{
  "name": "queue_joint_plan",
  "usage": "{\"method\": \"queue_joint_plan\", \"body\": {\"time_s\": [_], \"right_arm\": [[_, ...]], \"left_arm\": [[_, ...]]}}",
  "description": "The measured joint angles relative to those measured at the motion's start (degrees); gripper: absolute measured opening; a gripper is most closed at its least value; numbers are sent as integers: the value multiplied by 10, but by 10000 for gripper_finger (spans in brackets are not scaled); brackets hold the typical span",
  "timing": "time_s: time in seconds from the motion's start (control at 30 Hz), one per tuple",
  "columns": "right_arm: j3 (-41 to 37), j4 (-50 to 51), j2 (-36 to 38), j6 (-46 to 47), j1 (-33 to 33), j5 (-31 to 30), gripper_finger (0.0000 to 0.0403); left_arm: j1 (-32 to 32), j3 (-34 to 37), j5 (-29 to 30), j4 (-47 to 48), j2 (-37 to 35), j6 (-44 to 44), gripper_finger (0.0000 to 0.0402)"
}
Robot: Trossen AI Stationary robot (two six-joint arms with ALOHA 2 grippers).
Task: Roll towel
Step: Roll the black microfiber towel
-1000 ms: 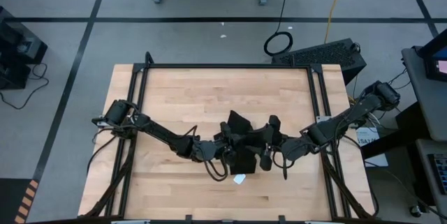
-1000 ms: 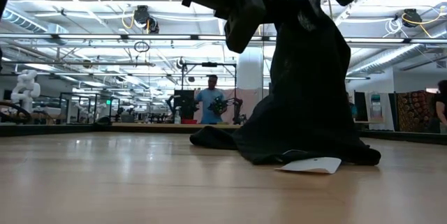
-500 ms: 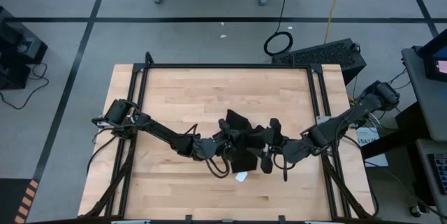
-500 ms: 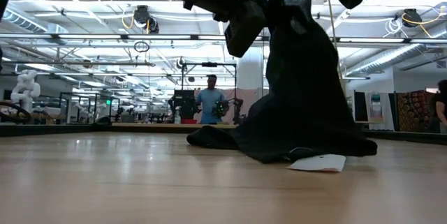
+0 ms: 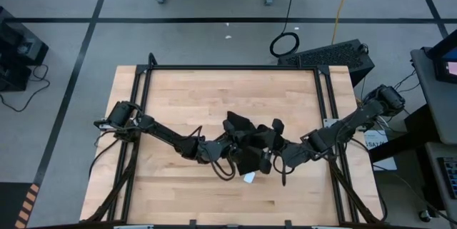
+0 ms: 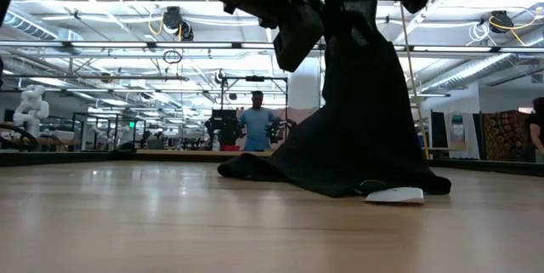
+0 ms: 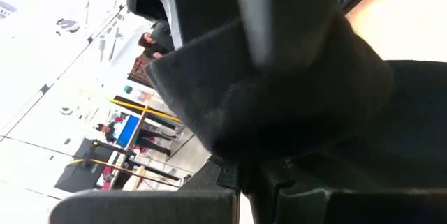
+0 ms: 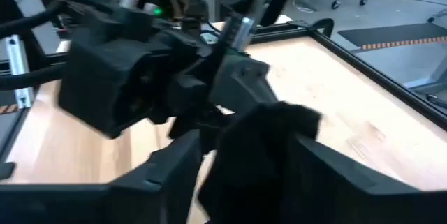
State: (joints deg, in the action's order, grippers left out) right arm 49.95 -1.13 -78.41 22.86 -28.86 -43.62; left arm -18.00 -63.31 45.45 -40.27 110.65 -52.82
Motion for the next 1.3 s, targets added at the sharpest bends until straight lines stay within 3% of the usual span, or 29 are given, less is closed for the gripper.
{"method": "queue_joint_plan", "body": {"time_s": [0.13, 0.27, 0.43, 0.57, 0.77, 1.0, 1.17, 1.3], "right_arm": [[0, 0, 0, 3, 5, 5, 101], [0, 1, 1, -14, 4, 17, 14], [0, 27, 19, -13, -1, 19, 5], [0, 73, 54, -22, -12, 19, 4], [0, 107, 107, -99, -41, 19, 2], [0, 113, 150, -185, -69, 17, 1], [0, 114, 159, -200, -73, 14, 1], [0, 111, 162, -219, -73, -6, 1]], "left_arm": [[0, 0, 0, -11, 0, 8, 11], [0, 0, -1, -13, 0, 71, 18], [-1, 0, -22, 13, -1, 145, 71], [-5, 0, -62, 114, -35, 283, 131], [-5, 2, -224, 212, -74, 481, 208], [-6, 74, -249, 191, -68, 614, 233], [-29, 140, -256, 42, -65, 681, 233], [-39, 158, -232, 14, -56, 697, 233]]}}
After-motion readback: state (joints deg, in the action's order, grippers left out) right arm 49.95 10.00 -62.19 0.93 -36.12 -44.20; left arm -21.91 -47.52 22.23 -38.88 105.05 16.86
